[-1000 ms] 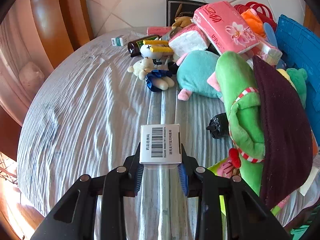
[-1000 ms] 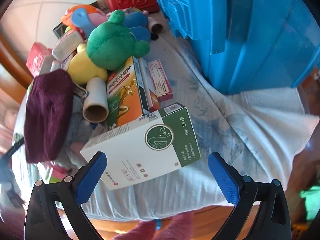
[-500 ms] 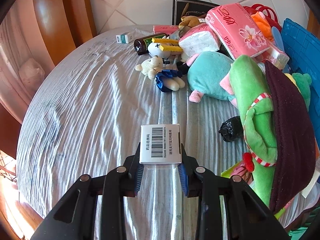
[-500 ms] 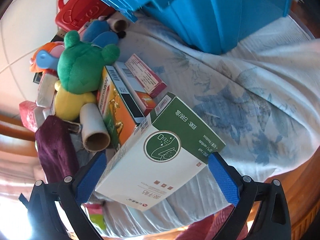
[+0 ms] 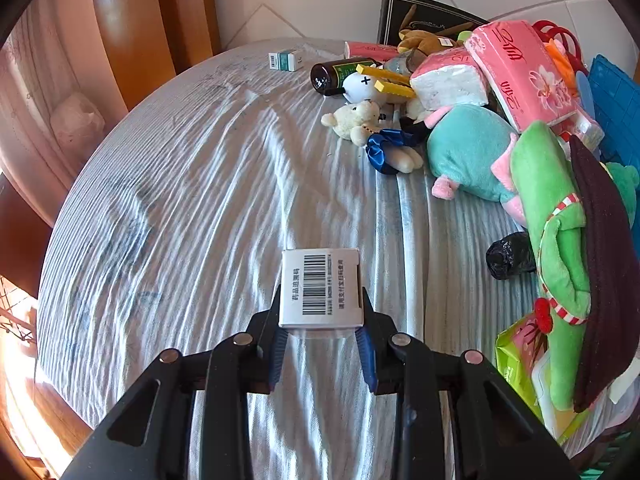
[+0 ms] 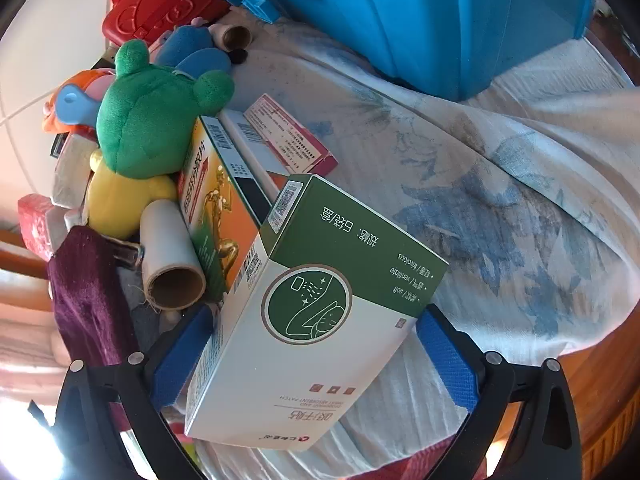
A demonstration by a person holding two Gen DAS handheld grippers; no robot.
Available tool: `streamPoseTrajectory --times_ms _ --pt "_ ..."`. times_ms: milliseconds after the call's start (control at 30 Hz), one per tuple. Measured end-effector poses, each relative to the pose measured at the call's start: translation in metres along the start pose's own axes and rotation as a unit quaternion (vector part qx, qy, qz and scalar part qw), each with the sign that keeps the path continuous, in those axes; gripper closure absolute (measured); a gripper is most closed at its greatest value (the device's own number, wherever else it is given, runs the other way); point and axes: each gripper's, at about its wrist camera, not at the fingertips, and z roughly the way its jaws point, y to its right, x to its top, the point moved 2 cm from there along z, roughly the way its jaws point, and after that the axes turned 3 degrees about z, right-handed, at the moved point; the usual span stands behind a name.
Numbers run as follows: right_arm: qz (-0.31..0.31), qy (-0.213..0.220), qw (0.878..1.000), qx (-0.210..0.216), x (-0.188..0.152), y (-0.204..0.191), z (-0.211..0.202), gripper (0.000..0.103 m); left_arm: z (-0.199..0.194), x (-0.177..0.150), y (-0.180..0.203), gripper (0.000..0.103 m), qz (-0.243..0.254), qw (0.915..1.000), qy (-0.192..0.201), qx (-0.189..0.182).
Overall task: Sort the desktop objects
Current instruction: 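Grasp the small white barcode box with the left tool while the right tool grasps the green-white box, then carry the small white box and green-white box over the blue crate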
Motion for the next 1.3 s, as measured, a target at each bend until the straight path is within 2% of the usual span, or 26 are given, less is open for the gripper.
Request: streamPoseTrajectory --times_ms 200,467,833,1100,1300 --pt "0.015 -0.022 1.0 0.001 -0.002 0.005 0.015 0.003 -0.006 0.0 -0.003 0.073 0.0 1.0 0.005 -0.001" --pt "-0.032 0.019 0.999 -0.012 -0.006 -0.016 -0.007 0.016 -0.013 0.0 -0.011 0.073 -0.007 0.9999 0.013 0.0" --pt "-0.103 0.049 0.993 -0.008 -0.021 -0.049 -0.031 0.022 -0.031 0.006 -0.016 0.073 -0.011 0.9994 0.032 -0.002" --pt "-0.165 0.072 0.984 0.0 -0.027 -0.075 -0.055 0.025 -0.05 0.01 -0.021 0.073 -0.017 0.9986 0.05 -0.005" --pt "-0.239 0.109 0.965 -0.003 -0.032 -0.116 -0.075 0.025 -0.075 0.025 -0.008 0.073 -0.004 0.9964 0.083 -0.013"
